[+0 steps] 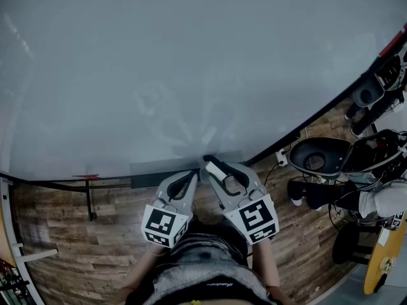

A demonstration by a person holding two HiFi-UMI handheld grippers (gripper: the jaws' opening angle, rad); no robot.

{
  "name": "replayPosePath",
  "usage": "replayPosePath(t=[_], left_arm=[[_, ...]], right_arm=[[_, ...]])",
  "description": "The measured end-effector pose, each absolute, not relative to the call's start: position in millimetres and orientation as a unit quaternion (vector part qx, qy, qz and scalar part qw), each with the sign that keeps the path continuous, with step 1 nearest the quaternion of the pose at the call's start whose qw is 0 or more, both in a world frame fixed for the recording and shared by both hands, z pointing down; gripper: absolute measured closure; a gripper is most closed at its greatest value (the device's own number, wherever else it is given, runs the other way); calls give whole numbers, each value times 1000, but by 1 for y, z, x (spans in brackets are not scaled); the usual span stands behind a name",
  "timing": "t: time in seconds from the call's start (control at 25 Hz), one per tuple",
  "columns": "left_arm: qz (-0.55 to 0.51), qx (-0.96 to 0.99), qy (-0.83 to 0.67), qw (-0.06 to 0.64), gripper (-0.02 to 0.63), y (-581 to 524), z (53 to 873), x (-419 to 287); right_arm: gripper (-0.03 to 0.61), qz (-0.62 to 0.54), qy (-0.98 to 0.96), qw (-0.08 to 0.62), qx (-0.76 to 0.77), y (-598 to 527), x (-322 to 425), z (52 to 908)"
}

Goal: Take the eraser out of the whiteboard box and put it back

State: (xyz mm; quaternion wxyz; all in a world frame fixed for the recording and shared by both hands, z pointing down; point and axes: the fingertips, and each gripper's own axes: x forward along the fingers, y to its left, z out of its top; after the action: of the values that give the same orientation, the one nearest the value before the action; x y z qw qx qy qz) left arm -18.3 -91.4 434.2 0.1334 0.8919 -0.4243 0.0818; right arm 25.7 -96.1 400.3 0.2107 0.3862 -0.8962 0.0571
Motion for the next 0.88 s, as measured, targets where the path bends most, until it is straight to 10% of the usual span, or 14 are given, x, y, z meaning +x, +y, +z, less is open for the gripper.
replayPosePath(t=[0.88], left_arm=[[98, 891, -422, 132, 612, -89, 445, -17]], right_arm=[[425, 60, -903, 206, 372, -93, 25, 369]])
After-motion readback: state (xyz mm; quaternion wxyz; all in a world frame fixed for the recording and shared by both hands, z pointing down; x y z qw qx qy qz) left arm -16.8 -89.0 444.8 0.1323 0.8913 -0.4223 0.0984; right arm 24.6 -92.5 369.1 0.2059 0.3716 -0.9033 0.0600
